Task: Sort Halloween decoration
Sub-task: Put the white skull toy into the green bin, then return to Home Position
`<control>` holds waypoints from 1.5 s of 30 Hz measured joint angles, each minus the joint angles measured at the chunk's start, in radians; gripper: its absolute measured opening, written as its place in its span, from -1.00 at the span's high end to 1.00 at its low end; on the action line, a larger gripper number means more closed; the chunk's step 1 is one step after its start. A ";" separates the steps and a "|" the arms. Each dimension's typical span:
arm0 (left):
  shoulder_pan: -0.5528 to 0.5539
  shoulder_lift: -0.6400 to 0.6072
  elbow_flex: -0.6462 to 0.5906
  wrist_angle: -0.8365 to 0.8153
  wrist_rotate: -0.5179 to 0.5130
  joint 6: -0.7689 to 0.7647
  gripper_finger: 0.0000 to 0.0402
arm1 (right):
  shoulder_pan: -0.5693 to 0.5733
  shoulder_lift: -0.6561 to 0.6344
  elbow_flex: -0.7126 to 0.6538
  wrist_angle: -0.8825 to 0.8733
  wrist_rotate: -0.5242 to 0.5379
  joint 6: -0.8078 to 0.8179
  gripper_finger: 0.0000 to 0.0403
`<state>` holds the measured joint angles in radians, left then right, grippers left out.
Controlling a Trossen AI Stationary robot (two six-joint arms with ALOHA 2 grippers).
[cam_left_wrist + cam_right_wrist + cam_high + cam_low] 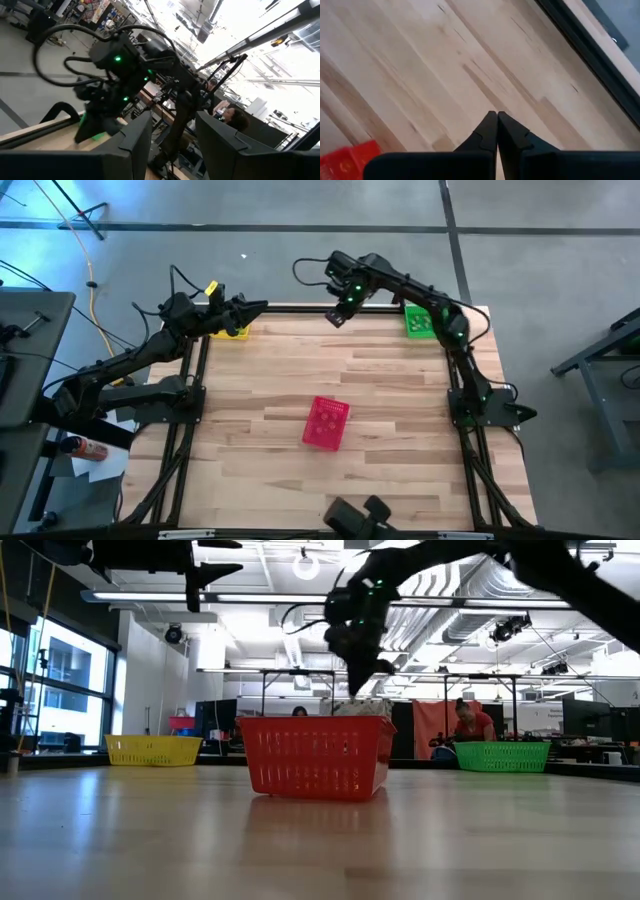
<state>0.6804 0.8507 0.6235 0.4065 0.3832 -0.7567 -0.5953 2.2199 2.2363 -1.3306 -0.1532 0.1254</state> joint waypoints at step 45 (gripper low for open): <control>0.000 0.000 0.000 -0.029 -0.009 -0.001 0.29 | -0.531 -0.627 -1.026 0.430 0.262 0.271 1.00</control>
<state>0.6804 0.8509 0.6231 0.3779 0.3740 -0.7577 -1.1259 1.5929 1.2102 -0.9001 0.1085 0.3961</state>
